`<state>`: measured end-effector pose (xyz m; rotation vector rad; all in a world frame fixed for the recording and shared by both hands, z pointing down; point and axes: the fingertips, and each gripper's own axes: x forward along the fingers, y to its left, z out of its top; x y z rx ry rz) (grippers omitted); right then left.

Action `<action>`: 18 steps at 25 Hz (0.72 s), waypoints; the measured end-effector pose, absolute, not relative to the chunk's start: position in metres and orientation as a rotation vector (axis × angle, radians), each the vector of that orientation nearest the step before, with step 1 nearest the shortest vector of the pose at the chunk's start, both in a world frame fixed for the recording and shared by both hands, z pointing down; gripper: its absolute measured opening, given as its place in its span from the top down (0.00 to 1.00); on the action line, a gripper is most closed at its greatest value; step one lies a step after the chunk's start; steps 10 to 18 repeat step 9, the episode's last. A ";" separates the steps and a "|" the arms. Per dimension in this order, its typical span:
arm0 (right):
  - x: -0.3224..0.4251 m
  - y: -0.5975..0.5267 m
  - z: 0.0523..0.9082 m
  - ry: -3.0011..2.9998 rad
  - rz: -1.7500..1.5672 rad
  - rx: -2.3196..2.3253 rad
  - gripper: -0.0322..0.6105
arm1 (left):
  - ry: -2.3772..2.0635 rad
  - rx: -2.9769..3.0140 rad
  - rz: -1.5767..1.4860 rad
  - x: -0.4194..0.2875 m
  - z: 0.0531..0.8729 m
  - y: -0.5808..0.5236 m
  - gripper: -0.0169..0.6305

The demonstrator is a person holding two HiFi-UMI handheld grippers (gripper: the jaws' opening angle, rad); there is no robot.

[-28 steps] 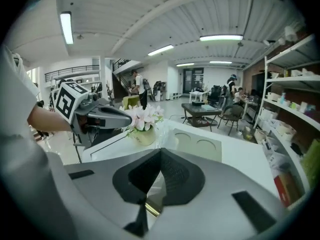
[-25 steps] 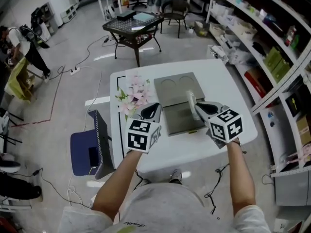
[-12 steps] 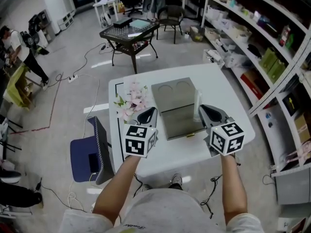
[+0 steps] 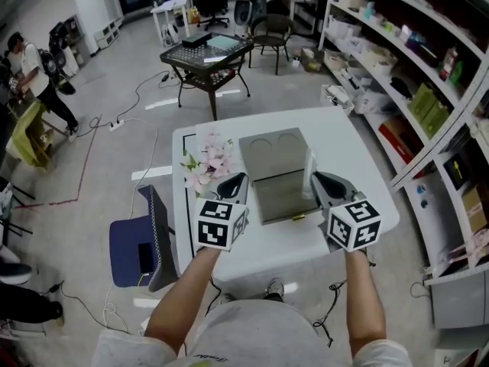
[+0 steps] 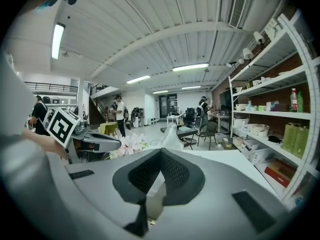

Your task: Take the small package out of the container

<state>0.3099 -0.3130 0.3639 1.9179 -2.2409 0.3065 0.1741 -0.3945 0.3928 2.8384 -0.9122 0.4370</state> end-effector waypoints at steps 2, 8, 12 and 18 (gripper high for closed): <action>0.309 -0.313 0.364 -2.244 0.303 1.916 0.95 | -0.911 2.840 0.437 0.174 0.393 -0.394 0.97; 0.309 -0.317 0.364 -2.252 0.304 1.906 0.95 | -0.917 2.834 0.440 0.173 0.394 -0.396 0.97; 0.310 -0.317 0.364 -2.251 0.304 1.906 0.95 | -0.917 2.833 0.440 0.174 0.394 -0.396 0.97; 0.310 -0.317 0.364 -2.251 0.304 1.906 0.95 | -0.917 2.833 0.440 0.174 0.394 -0.396 0.97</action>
